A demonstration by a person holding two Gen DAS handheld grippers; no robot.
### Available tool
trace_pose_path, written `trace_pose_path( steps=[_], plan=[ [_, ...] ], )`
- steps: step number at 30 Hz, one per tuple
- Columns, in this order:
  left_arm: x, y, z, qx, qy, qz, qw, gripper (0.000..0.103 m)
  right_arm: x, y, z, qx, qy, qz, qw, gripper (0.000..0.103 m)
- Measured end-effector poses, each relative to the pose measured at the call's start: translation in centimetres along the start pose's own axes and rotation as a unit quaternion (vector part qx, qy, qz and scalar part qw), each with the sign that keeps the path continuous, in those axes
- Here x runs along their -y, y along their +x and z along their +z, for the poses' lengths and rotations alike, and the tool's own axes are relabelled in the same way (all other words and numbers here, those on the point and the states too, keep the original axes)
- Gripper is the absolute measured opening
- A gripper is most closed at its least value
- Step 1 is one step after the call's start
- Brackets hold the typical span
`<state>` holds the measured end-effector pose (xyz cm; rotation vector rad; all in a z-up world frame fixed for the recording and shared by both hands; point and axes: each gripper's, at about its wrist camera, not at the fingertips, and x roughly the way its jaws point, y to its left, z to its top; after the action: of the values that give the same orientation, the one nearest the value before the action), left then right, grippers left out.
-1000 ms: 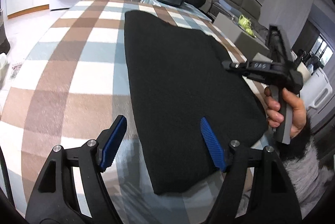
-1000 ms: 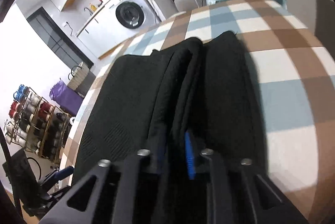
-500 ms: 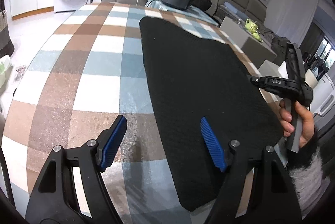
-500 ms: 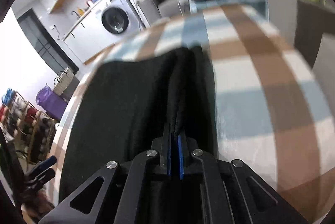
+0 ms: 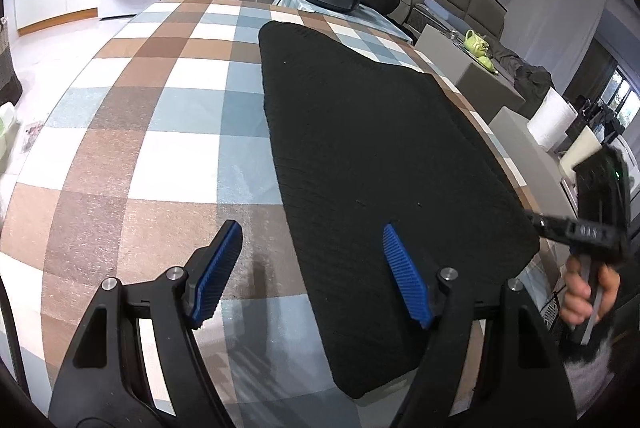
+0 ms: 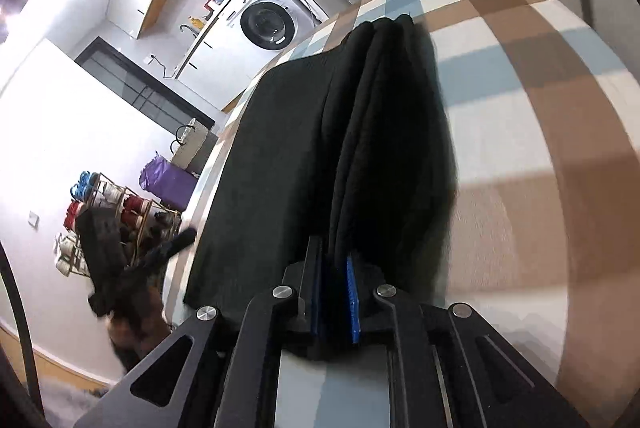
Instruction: Fold small clothes
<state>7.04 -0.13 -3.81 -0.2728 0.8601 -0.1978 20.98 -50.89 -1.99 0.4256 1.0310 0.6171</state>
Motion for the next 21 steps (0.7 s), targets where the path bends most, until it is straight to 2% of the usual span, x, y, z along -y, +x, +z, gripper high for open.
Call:
trace_pose_path(
  steps=[2, 3, 5, 6, 7, 9, 11, 14, 16, 21],
  plan=[
    [0.1, 0.2, -0.2, -0.005, 0.001, -0.001, 1.0000, 0.070, -0.2, -0.3, -0.9, 0.011, -0.009, -0.030, 0.999, 0.008],
    [0.1, 0.3, -0.2, -0.006, -0.001, 0.000, 1.0000, 0.070, -0.6, -0.4, -1.3, 0.011, -0.015, -0.022, 1.000, 0.005],
    [0.1, 0.4, -0.4, -0.011, -0.003, 0.002, 0.9999, 0.070, -1.2, -1.0, -1.6, 0.015, -0.025, 0.036, 0.999, 0.005],
    [0.0, 0.5, -0.4, -0.012, -0.004, 0.003, 0.9999, 0.070, -1.5, -1.1, -1.5, 0.014, -0.032, 0.025, 0.999, 0.005],
    [-0.1, 0.6, -0.4, -0.013, -0.007, 0.006, 0.9999, 0.070, -1.7, -1.0, -1.6, 0.011, -0.041, -0.014, 0.999, 0.005],
    [-0.2, 0.7, -0.5, -0.017, -0.010, 0.005, 0.9998, 0.070, -1.4, -0.6, -1.6, -0.001, -0.041, -0.061, 0.997, 0.006],
    [-0.2, 0.7, -0.6, -0.018, -0.011, 0.005, 0.9998, 0.070, -1.2, -1.3, -1.6, 0.011, -0.032, -0.059, 0.998, 0.011],
    [-0.1, 0.8, -0.5, -0.020, -0.010, 0.002, 0.9998, 0.070, -1.4, -2.8, -1.2, 0.051, -0.030, -0.070, 0.996, 0.025],
    [0.0, 1.1, -0.4, -0.023, -0.011, 0.001, 0.9997, 0.070, -1.8, -3.5, -0.7, 0.072, -0.027, -0.054, 0.996, 0.031],
    [0.5, 2.1, 0.1, -0.033, -0.010, -0.001, 0.9994, 0.070, -3.2, -1.3, 1.1, 0.074, -0.035, -0.039, 0.996, 0.034]
  ],
)
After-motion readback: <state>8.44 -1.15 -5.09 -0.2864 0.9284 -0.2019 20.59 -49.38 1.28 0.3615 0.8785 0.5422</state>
